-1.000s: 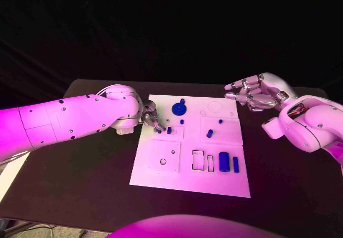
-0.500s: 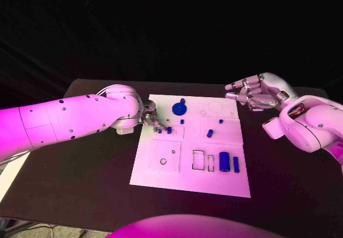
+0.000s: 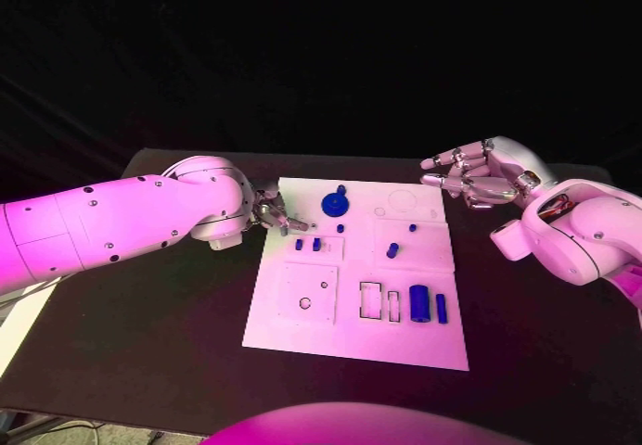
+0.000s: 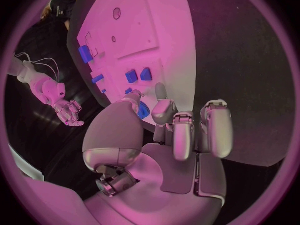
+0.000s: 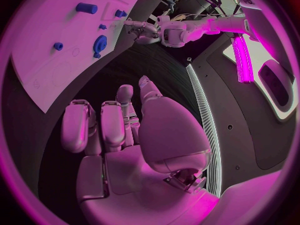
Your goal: Assemble the parts on the task board
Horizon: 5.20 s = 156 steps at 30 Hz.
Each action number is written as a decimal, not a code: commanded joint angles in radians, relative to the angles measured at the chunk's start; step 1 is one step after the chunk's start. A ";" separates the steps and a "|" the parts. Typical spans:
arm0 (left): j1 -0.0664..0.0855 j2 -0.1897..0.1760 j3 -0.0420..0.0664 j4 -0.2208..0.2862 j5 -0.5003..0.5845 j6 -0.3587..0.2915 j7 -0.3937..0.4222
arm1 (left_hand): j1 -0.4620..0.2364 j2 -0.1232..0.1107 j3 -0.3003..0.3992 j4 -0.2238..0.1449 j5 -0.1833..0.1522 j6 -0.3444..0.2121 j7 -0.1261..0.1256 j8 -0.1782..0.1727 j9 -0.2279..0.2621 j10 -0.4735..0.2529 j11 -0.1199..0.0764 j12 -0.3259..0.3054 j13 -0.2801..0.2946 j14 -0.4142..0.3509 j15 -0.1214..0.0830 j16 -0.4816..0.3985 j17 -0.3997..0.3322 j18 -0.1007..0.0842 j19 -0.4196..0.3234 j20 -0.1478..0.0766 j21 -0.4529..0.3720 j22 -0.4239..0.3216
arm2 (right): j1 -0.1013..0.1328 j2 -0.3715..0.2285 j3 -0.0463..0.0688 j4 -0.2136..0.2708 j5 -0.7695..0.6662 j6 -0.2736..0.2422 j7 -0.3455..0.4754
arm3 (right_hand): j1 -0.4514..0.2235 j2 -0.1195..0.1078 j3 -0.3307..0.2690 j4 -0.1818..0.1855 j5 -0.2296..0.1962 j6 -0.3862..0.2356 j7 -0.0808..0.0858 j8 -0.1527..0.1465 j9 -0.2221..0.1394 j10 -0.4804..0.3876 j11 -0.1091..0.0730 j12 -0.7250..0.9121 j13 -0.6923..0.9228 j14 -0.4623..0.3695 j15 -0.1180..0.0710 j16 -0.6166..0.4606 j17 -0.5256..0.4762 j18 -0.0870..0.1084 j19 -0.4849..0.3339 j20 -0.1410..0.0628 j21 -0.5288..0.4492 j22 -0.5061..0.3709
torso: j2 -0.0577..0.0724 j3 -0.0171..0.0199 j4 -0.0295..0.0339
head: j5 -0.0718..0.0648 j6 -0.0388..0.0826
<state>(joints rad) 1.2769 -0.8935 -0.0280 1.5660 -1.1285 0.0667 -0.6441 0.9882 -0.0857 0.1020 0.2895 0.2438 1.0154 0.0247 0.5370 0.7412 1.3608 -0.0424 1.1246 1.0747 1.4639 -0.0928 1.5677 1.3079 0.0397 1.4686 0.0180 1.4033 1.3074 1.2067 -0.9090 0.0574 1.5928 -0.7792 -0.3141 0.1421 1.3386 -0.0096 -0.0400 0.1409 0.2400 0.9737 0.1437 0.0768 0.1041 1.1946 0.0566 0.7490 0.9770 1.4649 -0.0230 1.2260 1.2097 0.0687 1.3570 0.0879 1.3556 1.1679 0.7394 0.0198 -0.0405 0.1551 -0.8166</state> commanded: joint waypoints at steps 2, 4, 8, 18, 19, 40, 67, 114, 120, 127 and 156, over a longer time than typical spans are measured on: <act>0.000 -0.011 0.002 0.003 0.123 -0.149 0.138 | 0.040 0.010 0.001 0.001 0.005 -0.058 0.021 -0.027 -0.023 -0.123 0.018 -0.190 -0.191 0.107 0.011 0.003 0.263 0.034 -0.037 0.008 -0.121 0.002 | -0.001 0.000 0.000 -0.002 -0.007 0.007 0.002 | 0.001 0.003 -0.007 -0.002 0.007 0.001 -0.001 0.004 0.001 0.006 -0.002 0.000 -0.001 0.030 0.001 -0.004 -0.001 0.016 -0.004 -0.003 -0.006 -0.002 | 0.000 0.0000 0.0004 | -0.003 0.000; 0.001 -0.014 0.003 0.004 0.153 -0.181 0.214 | 0.069 0.037 0.019 0.001 0.004 -0.113 0.048 -0.059 -0.049 -0.241 0.043 -0.336 -0.322 0.070 0.030 -0.085 0.184 0.066 -0.114 0.023 -0.279 -0.132 | -0.001 0.001 0.000 -0.003 -0.007 0.007 0.002 | 0.001 0.003 -0.007 -0.002 0.007 0.001 -0.001 0.004 0.001 0.006 -0.002 0.000 -0.001 0.030 0.001 -0.004 -0.001 0.016 -0.004 -0.003 -0.006 -0.002 | 0.000 0.0002 0.0005 | -0.003 0.001; 0.001 -0.009 0.003 0.001 0.182 -0.241 0.413 | 0.154 0.030 0.037 -0.008 0.004 -0.203 0.106 -0.108 -0.105 -0.378 0.100 -0.447 -0.401 -0.098 0.079 -0.417 -0.078 0.133 -0.328 0.065 -0.706 -0.474 | -0.003 0.003 0.000 -0.005 -0.007 0.007 0.003 | 0.001 0.003 -0.007 -0.002 0.007 0.001 -0.001 0.004 0.001 0.006 -0.002 0.000 -0.001 0.030 0.001 -0.004 -0.001 0.016 -0.004 -0.003 -0.006 -0.002 | -0.001 0.0011 -0.0004 | -0.004 0.005; -0.010 0.063 -0.019 -0.031 -0.099 -0.376 0.645 | 0.486 -0.084 0.190 -0.147 -0.052 -0.206 0.113 -0.252 -0.331 -0.441 0.141 -0.751 -0.713 -0.289 0.109 -0.944 -0.493 0.139 -0.347 0.103 -0.923 -0.644 | -0.007 0.005 0.000 -0.008 -0.007 0.008 0.003 | 0.001 0.004 -0.009 -0.001 0.007 0.001 -0.001 0.004 0.001 0.005 -0.002 -0.001 -0.003 0.030 0.001 -0.004 -0.001 0.016 -0.004 -0.003 -0.007 -0.002 | 0.000 0.0001 -0.0011 | -0.021 0.025; -0.014 0.071 -0.021 -0.034 -0.145 -0.372 0.641 | 0.489 -0.090 0.191 -0.149 -0.090 -0.190 0.104 -0.263 -0.350 -0.435 0.142 -0.769 -0.737 -0.280 0.111 -0.956 -0.506 0.140 -0.339 0.103 -0.930 -0.652 | -0.008 0.005 0.000 -0.008 -0.007 0.008 0.003 | 0.001 0.004 -0.009 -0.001 0.007 0.001 -0.001 0.004 0.001 0.005 -0.002 -0.001 -0.003 0.030 0.001 -0.004 -0.001 0.016 -0.004 -0.003 -0.007 -0.002 | 0.000 0.0001 -0.0014 | -0.021 0.026; -0.034 0.168 -0.032 -0.101 -0.532 -0.183 0.523 | 0.479 -0.085 0.123 -0.134 -0.121 -0.007 0.071 -0.378 -0.526 -0.329 0.105 -0.890 -0.929 0.053 0.049 -0.334 -0.092 0.065 0.003 0.042 -0.376 -0.211 | -0.010 0.005 0.000 -0.006 -0.007 0.009 0.005 | 0.002 0.004 -0.009 -0.001 0.008 0.001 -0.001 0.004 0.001 0.006 -0.002 -0.001 -0.003 0.030 0.001 -0.004 -0.001 0.016 -0.004 -0.003 -0.007 -0.002 | 0.000 0.0004 0.0015 | -0.035 0.035; -0.052 0.217 -0.032 -0.156 -0.527 -0.187 0.520 | 0.495 -0.085 0.213 -0.125 -0.118 0.044 0.074 -0.416 -0.562 -0.243 0.099 -0.940 -0.968 0.047 0.056 -0.316 -0.122 0.047 0.015 0.045 -0.270 -0.107 | -0.010 0.008 0.000 -0.005 -0.007 0.012 0.006 | 0.003 0.006 -0.009 -0.001 0.010 0.001 -0.001 0.005 0.002 0.008 -0.002 0.003 -0.001 0.030 0.001 -0.002 0.002 0.016 -0.003 -0.003 -0.006 0.000 | -0.001 0.0013 0.0006 | -0.029 0.031; -0.058 0.172 -0.004 -0.111 -0.420 -0.265 0.536 | 0.456 -0.110 0.400 -0.216 -0.122 0.119 0.094 -0.451 -0.585 -0.112 0.096 -1.023 -0.960 0.038 0.062 -0.285 -0.148 0.033 0.012 0.050 -0.172 -0.005 | -0.012 0.010 0.000 -0.008 -0.007 0.014 0.007 | 0.004 0.007 -0.010 0.000 0.011 0.002 -0.001 0.005 0.002 0.009 -0.003 0.005 0.000 0.031 0.001 -0.003 0.002 0.016 -0.002 -0.003 -0.006 0.000 | -0.001 0.0000 0.0011 | -0.027 0.031; -0.055 0.124 0.019 -0.076 -0.383 -0.286 0.547 | 0.453 -0.110 0.400 -0.217 -0.122 0.122 0.094 -0.450 -0.584 -0.109 0.096 -1.025 -0.959 0.038 0.063 -0.285 -0.150 0.032 0.012 0.050 -0.168 -0.001 | -0.012 0.010 0.000 -0.010 -0.007 0.014 0.006 | 0.004 0.007 -0.010 0.000 0.011 0.002 -0.001 0.005 0.002 0.009 -0.003 0.005 0.000 0.031 0.001 -0.003 0.002 0.016 -0.002 -0.003 -0.006 0.000 | -0.001 0.0010 0.0029 | -0.026 0.033; -0.053 0.079 0.027 -0.063 -0.368 -0.259 0.542 | 0.447 -0.111 0.398 -0.216 -0.122 0.127 0.093 -0.450 -0.584 -0.105 0.095 -1.027 -0.958 0.037 0.062 -0.285 -0.152 0.031 0.013 0.051 -0.166 0.001 | -0.012 0.009 0.000 -0.009 -0.007 0.014 0.005 | 0.004 0.007 -0.010 0.000 0.011 0.002 -0.001 0.005 0.002 0.009 -0.003 0.005 0.000 0.031 0.001 -0.003 0.002 0.016 -0.002 -0.003 -0.006 0.000 | 0.000 0.0008 0.0015 | -0.024 0.033; -0.063 0.061 0.019 -0.076 -0.363 -0.170 0.527 | 0.448 -0.109 0.400 -0.219 -0.121 0.130 0.092 -0.450 -0.584 -0.103 0.094 -1.029 -0.958 0.036 0.062 -0.287 -0.156 0.032 0.011 0.051 -0.169 -0.001 | -0.012 0.009 0.000 -0.007 -0.014 0.016 0.006 | 0.004 0.007 -0.010 0.000 0.011 0.002 -0.001 0.005 0.002 0.009 -0.003 0.005 0.000 0.031 0.001 -0.003 0.002 0.016 -0.002 -0.003 -0.006 0.000 | 0.000 0.0010 0.0008 | -0.015 0.023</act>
<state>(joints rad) 1.2145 -0.8324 -0.0094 1.4889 -1.4951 -0.1314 -0.1166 1.4457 -0.1989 0.5009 0.0676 0.1190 1.1359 0.1154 0.0883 0.1571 1.2543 0.0517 0.0997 0.1158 1.4638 -0.0357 1.2812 1.1520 0.0857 1.4632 0.0627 1.2317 1.3079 1.1949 -0.9001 0.0575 1.5847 -0.7833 -0.3080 0.1435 1.3386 -0.0096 -0.0453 0.1408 0.2436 0.9738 0.1436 0.0768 0.1051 1.1982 0.0530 0.7490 0.9755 1.4649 -0.0230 1.2260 1.2107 0.0686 1.3570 0.0879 1.3556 1.1667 0.7396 0.0207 -0.0401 0.1407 -0.7932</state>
